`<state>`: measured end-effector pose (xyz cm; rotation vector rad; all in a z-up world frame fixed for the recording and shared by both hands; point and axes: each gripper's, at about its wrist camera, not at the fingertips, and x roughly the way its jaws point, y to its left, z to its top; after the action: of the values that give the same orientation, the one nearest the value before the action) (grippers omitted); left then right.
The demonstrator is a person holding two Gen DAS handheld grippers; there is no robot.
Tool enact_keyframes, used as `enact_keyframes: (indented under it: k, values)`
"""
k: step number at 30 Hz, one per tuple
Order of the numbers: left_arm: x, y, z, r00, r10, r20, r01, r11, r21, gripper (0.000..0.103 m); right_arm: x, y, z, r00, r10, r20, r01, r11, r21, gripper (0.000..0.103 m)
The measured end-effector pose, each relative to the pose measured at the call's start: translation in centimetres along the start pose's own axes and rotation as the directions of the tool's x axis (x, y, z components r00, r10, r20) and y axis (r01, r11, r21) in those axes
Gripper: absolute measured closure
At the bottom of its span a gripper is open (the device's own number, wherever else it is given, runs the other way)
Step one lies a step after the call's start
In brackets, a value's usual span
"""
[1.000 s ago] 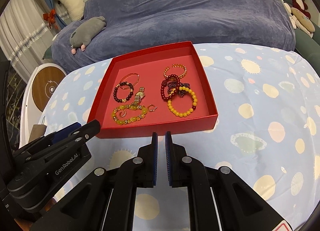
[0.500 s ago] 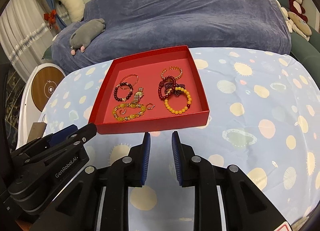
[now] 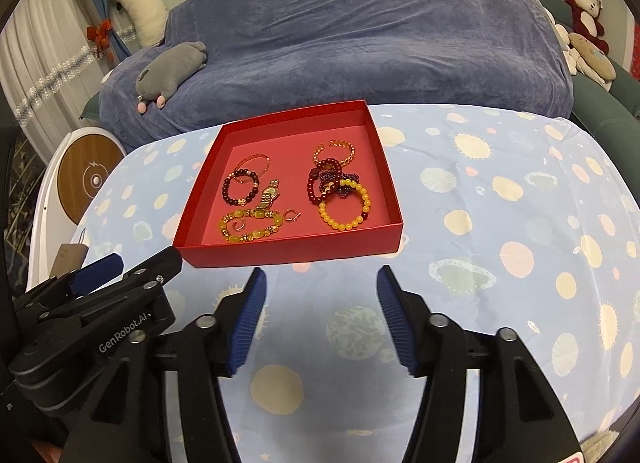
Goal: Organize jewelry
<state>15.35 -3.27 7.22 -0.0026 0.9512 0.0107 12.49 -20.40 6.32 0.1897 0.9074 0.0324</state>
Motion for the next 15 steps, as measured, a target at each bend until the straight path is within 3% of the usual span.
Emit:
enact_keyframes:
  k: [3, 12, 14, 15]
  values:
    - [0.06, 0.67, -0.13, 1.0, 0.009, -0.006, -0.009, 1.0, -0.021, 0.03, -0.12, -0.31, -0.17, 1.0, -0.009, 0.001, 0.009, 1.0, 0.006, 0.021]
    - [-0.27, 0.94, -0.8, 1.0, 0.031, 0.002, -0.031, 0.999, -0.005, 0.022, -0.41, -0.2, -0.84, 0.999, -0.034, 0.007, 0.034, 0.999, -0.019, 0.019]
    - [-0.38, 1.05, -0.92, 0.999, 0.033, 0.005, -0.033, 0.999, -0.01, 0.02, -0.47, -0.44, -0.93, 0.999, -0.034, 0.008, 0.034, 0.999, -0.007, 0.017]
    - [-0.4, 1.08, -0.95, 0.999, 0.037, 0.006, -0.037, 0.999, -0.013, 0.019, -0.51, -0.55, -1.0, 0.999, -0.038, 0.011, 0.038, 0.999, -0.001, 0.009]
